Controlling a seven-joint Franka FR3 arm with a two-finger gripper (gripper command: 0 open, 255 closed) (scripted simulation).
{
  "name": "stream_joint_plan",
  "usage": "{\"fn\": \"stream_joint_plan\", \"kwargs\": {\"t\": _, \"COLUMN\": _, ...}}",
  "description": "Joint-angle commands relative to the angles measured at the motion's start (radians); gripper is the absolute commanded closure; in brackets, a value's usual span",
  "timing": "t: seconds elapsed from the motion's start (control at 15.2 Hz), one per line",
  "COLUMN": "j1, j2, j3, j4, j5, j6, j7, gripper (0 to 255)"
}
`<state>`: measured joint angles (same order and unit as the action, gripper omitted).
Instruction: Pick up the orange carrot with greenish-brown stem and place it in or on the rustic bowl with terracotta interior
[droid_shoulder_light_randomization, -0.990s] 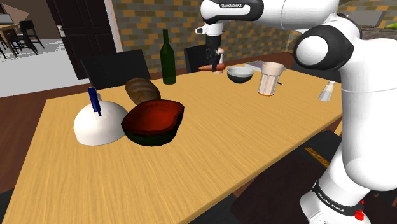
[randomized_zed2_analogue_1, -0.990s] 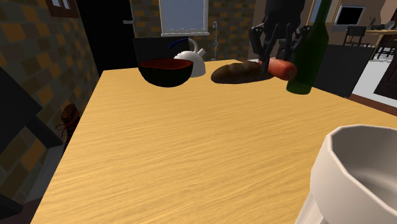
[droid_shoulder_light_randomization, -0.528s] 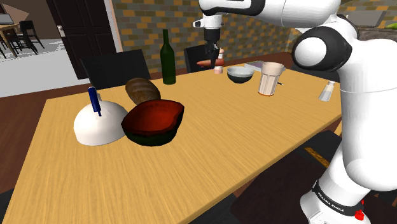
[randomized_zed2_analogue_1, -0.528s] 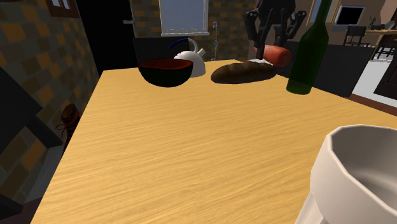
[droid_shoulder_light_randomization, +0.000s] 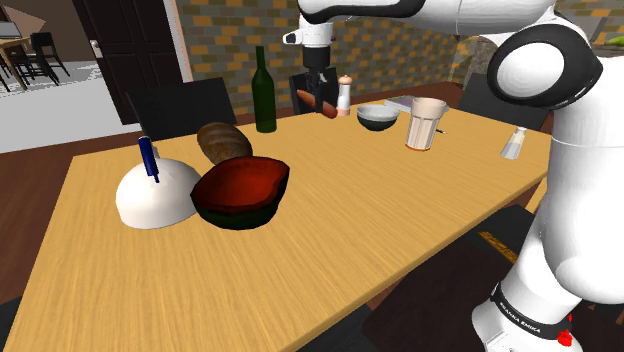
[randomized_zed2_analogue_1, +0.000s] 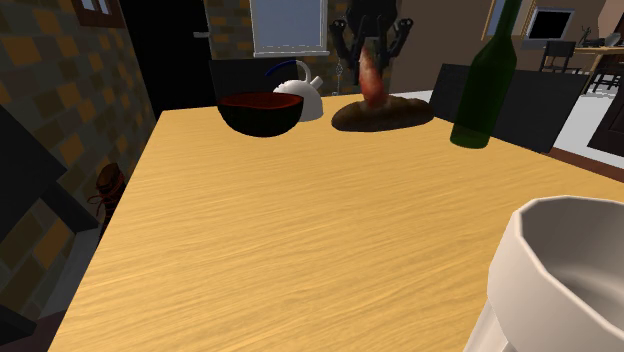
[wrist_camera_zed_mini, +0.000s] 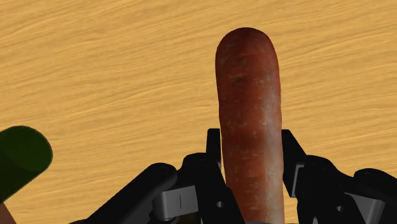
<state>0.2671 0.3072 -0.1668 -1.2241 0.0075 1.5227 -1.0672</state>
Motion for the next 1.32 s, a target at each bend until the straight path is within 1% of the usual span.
{"fn": "stream_joint_plan", "kwargs": {"t": 0.0, "j1": 0.034, "j2": -0.023, "j3": 0.015, "j4": -0.033, "j5": -0.008, "j6": 0.01, "j7": 0.048, "gripper": 255}}
{"fn": "stream_joint_plan", "kwargs": {"t": 0.33, "j1": 0.109, "j2": -0.042, "j3": 0.053, "j4": -0.057, "j5": -0.02, "j6": 0.011, "j7": 0.159, "gripper": 255}}
{"fn": "stream_joint_plan", "kwargs": {"t": 0.66, "j1": 0.181, "j2": -0.032, "j3": 0.093, "j4": -0.041, "j5": -0.028, "j6": 0.001, "j7": 0.269, "gripper": 255}}
{"fn": "stream_joint_plan", "kwargs": {"t": 0.99, "j1": 0.252, "j2": 0.008, "j3": 0.13, "j4": 0.018, "j5": -0.035, "j6": -0.022, "j7": 0.376, "gripper": 255}}
{"fn": "stream_joint_plan", "kwargs": {"t": 1.25, "j1": 0.31, "j2": 0.064, "j3": 0.157, "j4": 0.102, "j5": -0.041, "j6": -0.054, "j7": 0.458, "gripper": 255}}
